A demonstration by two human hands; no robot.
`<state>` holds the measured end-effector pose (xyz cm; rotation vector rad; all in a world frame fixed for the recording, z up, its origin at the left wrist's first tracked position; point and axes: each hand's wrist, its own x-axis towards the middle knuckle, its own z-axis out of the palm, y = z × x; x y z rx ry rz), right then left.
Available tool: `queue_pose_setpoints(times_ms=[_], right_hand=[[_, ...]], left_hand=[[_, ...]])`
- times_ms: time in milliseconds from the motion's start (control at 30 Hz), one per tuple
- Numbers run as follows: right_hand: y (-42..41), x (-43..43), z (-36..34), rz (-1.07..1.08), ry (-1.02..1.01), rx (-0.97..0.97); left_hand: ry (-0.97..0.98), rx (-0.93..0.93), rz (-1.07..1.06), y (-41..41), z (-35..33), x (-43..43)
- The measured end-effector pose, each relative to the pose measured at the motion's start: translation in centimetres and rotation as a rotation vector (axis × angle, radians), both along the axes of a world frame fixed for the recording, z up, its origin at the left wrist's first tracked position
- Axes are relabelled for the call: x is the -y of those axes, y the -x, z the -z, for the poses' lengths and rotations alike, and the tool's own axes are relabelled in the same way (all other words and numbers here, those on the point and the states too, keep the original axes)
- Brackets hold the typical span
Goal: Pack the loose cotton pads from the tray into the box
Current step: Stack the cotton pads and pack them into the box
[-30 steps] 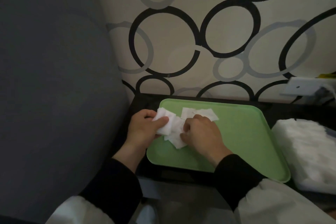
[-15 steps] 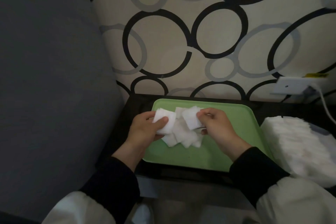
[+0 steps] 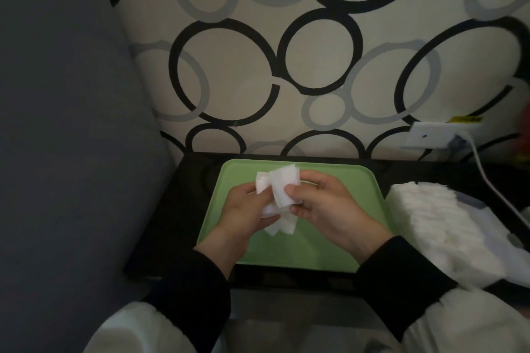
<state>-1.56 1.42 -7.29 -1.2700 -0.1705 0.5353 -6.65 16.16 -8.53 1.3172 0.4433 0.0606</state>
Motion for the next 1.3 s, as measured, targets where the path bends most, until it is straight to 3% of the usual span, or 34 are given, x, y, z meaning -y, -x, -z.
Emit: queue_pose_setpoints(times_ms=[200, 633, 867, 1000, 1167, 1300], right_hand=[[-0.1, -0.3, 0.8, 0.092, 0.195, 0.075], [0.8, -1.4, 0.2, 0.24, 0.346, 0.173], [0.7, -2.0, 0.6, 0.285, 0.446, 0.245], [0.5, -2.3, 0.9, 0.268, 0.457, 0.264], [-0.1, -2.7, 1.7, 0.244, 0.522, 0.308], [-1.0, -1.6, 2.8, 0.145, 0.816, 0.478]], left_hand=[[0.025, 0.037, 0.05, -0.3, -0.4, 1.0], [0.113, 0.047, 0.03, -0.4, -0.5, 1.1], [0.203, -0.042, -0.015, -0.6, -0.9, 0.9], [0.06, 0.038, 0.042, 0.0, -0.9, 0.3], [-0.028, 0.021, -0.126, -0.1, 0.2, -2.4], [-0.105, -0.008, -0.233, 0.2, 0.9, -5.6]])
